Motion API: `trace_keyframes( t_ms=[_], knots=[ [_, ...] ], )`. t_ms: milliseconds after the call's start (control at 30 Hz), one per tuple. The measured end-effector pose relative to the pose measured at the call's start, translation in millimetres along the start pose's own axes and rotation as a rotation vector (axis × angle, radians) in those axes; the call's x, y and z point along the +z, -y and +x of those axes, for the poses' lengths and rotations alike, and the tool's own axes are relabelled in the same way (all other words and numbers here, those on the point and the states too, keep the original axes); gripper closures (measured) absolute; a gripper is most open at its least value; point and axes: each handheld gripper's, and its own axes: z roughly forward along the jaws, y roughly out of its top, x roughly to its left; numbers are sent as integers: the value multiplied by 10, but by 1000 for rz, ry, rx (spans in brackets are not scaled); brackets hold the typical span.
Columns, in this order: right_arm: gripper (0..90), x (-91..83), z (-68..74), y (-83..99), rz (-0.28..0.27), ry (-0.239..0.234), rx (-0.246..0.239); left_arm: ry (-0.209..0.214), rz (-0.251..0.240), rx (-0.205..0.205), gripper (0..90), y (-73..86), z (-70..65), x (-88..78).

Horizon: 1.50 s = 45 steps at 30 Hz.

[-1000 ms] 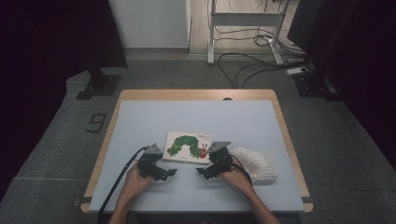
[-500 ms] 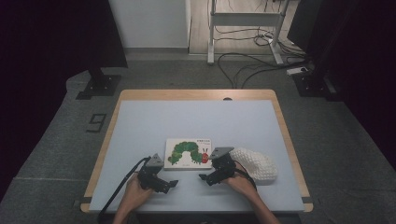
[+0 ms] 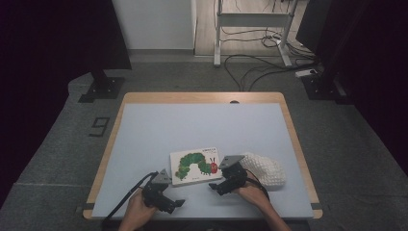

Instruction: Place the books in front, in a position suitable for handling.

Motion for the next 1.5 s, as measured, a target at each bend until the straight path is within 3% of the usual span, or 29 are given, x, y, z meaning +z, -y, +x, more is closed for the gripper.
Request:
trace_keyframes(
  t_ms=[100,133,233,267,300,400,600,833,1067,1500],
  knots=[
    [127,-25,-9,4,-16,-9,4,-41,-9,-5,35,-10,87,-66],
    [125,-35,-22,-3,-19,-10,14,-88,-11,-5,30,-14,196,-126],
    [108,-24,-56,-33,-17,1,24,-186,-3,4,0,-4,346,-185],
    [108,-24,-56,-33,-17,1,24,-186,-3,4,0,-4,346,-185],
    [63,-13,-86,-54,-20,0,39,-205,-4,-11,0,5,450,-215],
    [0,0,-123,-94,-28,0,60,-234,-8,-20,0,16,554,-196],
    [0,47,-228,-183,-36,10,92,-184,18,-11,0,28,638,-28],
    [0,137,-325,-228,-18,12,120,-181,2,-1,0,23,588,3],
    [0,222,-434,-260,-2,-2,162,-150,4,47,11,-65,385,120],
    [0,263,-454,-290,-5,-29,129,-121,0,75,49,-30,304,102]
  ],
)
